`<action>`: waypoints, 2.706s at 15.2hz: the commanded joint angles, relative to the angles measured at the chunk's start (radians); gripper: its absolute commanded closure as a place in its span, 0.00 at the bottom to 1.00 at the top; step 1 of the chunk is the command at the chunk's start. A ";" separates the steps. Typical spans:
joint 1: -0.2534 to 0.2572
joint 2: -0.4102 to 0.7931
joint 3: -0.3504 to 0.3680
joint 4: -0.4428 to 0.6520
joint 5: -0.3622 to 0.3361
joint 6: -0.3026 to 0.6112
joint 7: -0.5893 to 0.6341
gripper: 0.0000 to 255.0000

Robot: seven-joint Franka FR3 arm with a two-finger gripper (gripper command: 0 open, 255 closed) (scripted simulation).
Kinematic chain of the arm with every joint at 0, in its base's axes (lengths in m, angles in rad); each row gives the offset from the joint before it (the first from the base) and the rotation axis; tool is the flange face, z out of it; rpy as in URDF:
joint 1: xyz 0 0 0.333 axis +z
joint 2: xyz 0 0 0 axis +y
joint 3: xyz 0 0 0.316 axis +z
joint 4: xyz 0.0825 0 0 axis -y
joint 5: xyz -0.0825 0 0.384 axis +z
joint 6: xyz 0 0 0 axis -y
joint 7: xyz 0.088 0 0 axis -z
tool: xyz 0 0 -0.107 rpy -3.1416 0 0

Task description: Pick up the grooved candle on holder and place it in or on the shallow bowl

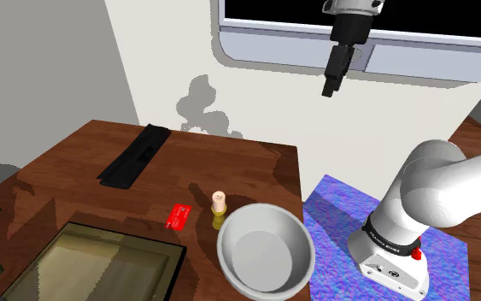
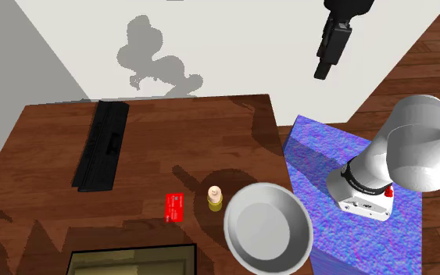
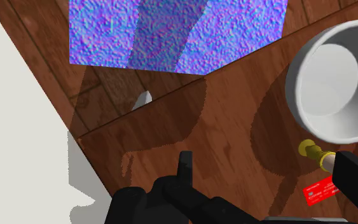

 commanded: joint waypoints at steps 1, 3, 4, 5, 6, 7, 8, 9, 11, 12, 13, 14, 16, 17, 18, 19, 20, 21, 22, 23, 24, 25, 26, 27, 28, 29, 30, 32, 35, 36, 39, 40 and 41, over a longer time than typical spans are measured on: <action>0.000 0.000 0.000 0.000 0.000 0.000 0.000 0.00; 0.008 0.000 0.046 -0.040 0.025 0.050 0.043 0.00; 0.013 0.002 0.069 -0.057 0.038 0.075 0.064 0.00; 0.018 0.006 0.093 -0.074 0.050 0.101 0.085 0.00; 0.023 0.012 0.116 -0.089 0.062 0.127 0.106 0.00; 0.028 0.019 0.140 -0.103 0.074 0.154 0.127 0.00; 0.034 0.029 0.163 -0.115 0.086 0.181 0.148 0.00; 0.039 0.040 0.187 -0.126 0.097 0.209 0.169 0.00; 0.049 0.067 0.235 -0.144 0.118 0.264 0.211 0.00; 0.054 0.083 0.260 -0.151 0.128 0.293 0.232 0.00; 0.058 0.102 0.284 -0.156 0.137 0.321 0.253 0.00; 0.062 0.121 0.308 -0.160 0.145 0.350 0.274 0.00; 0.068 0.166 0.357 -0.163 0.158 0.408 0.317 0.00; 0.070 0.191 0.382 -0.162 0.163 0.437 0.339 0.00; 0.071 0.218 0.407 -0.160 0.166 0.466 0.362 0.00; 0.071 0.246 0.431 -0.156 0.168 0.495 0.385 0.00; 0.070 0.276 0.457 -0.151 0.168 0.523 0.408 0.00; 0.069 0.307 0.482 -0.144 0.166 0.552 0.433 0.00; 0.066 0.339 0.507 -0.136 0.161 0.580 0.458 0.00; 0.062 0.373 0.533 -0.126 0.154 0.607 0.484 0.00; 0.057 0.409 0.558 -0.116 0.145 0.634 0.512 0.00; 0.052 0.446 0.584 -0.103 0.132 0.661 0.541 0.00; 0.046 0.484 0.609 -0.090 0.116 0.687 0.572 0.00; 0.039 0.524 0.634 -0.075 0.096 0.711 0.605 0.00; 0.032 0.565 0.659 -0.058 0.072 0.735 0.640 0.00; 0.024 0.608 0.682 -0.041 0.044 0.757 0.677 0.00; 0.024 0.616 0.684 -0.048 0.040 0.772 0.680 0.00; 0.023 0.634 0.689 -0.062 0.032 0.801 0.687 0.00; 0.019 0.662 0.698 -0.081 0.017 0.845 0.700 0.00; 0.018 0.673 0.701 -0.087 0.011 0.860 0.704 0.00; 0.017 0.679 0.702 -0.090 0.007 0.869 0.707 0.00; 0.017 0.679 0.702 -0.090 0.007 0.869 0.707 0.00; 0.017 0.679 0.702 -0.090 0.007 0.869 0.707 0.00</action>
